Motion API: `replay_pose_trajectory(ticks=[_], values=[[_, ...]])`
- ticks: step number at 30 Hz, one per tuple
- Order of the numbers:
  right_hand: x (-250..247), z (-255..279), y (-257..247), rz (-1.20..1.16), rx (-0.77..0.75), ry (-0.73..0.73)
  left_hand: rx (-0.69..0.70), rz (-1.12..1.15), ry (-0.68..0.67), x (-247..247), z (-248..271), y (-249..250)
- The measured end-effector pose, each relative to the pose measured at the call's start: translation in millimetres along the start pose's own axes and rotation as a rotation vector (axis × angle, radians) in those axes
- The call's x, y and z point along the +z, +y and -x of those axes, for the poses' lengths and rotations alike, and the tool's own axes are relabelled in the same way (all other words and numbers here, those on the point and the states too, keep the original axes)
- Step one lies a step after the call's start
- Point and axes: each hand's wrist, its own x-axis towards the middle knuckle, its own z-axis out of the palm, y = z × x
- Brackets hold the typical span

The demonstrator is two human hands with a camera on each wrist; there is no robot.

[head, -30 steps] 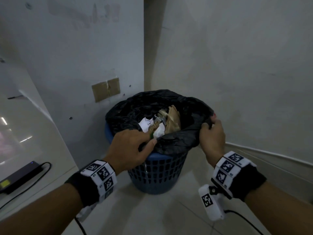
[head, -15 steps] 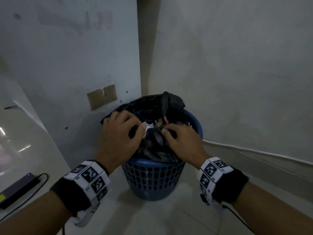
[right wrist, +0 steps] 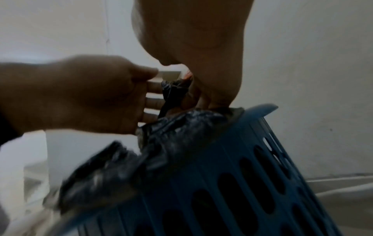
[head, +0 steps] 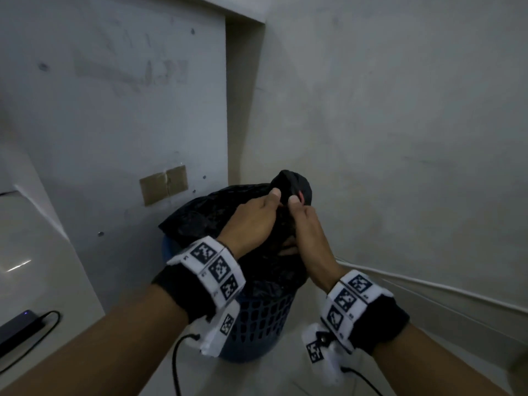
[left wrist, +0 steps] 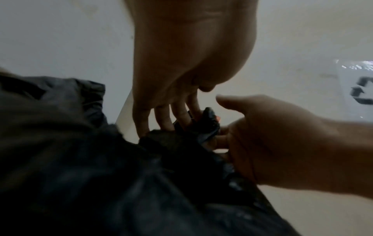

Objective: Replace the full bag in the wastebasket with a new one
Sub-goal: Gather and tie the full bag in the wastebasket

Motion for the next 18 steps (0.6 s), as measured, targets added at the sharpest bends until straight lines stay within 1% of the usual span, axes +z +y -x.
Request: replay_pose_trajectory(ticks=[1,2,4,6,8,9,10,11,12,14,15,16,18], values=[[-2.5,-4.0,-4.1,-0.022,0.030,-0.008,0.029,0.017,0.023,-0.2,3.2,0.8],[-5.2,-6.9,-7.8,-0.013,0.025,0.004,0.054,0.011,0.049,-0.8,6.3,0.5],[-9.9,-11.0,-13.7,0.078,-0.060,0.072,0.095,-0.038,0.129,-2.8,9.7,-1.2],[-14.4,-11.2,-20.1,0.166,-0.155,0.109,0.145,-0.063,0.253,-6.3,8.4,-1.9],[-20.8,-11.1,-29.1,0.266,-0.245,0.125,0.236,-0.026,0.359,-9.7,5.5,1.2],[-25.8,-12.3,-35.9,0.298,-0.280,0.133,0.292,0.017,0.372,-11.1,2.6,6.3],[-29.1,-11.5,-42.3,0.292,-0.299,0.118,0.351,0.073,0.355,-13.0,1.3,11.3],[-33.5,-10.8,-49.5,0.254,-0.314,0.095,0.401,0.126,0.307,-13.7,-2.0,18.1],[-37.4,-9.3,-56.4,0.196,-0.313,0.067,0.430,0.166,0.227,-12.9,-5.1,26.0],[-44.0,-5.5,-68.8,0.065,-0.275,0.021,0.406,0.254,0.036,-7.8,-11.2,41.0],[-47.2,-4.6,-72.9,0.005,-0.251,0.011,0.383,0.288,-0.031,-3.6,-12.0,47.0],[-50.8,-4.2,-76.2,-0.046,-0.233,0.006,0.369,0.312,-0.063,1.2,-11.8,51.3],[-58.1,-4.1,-79.6,-0.125,-0.198,-0.004,0.383,0.328,-0.046,9.5,-8.6,57.4]])
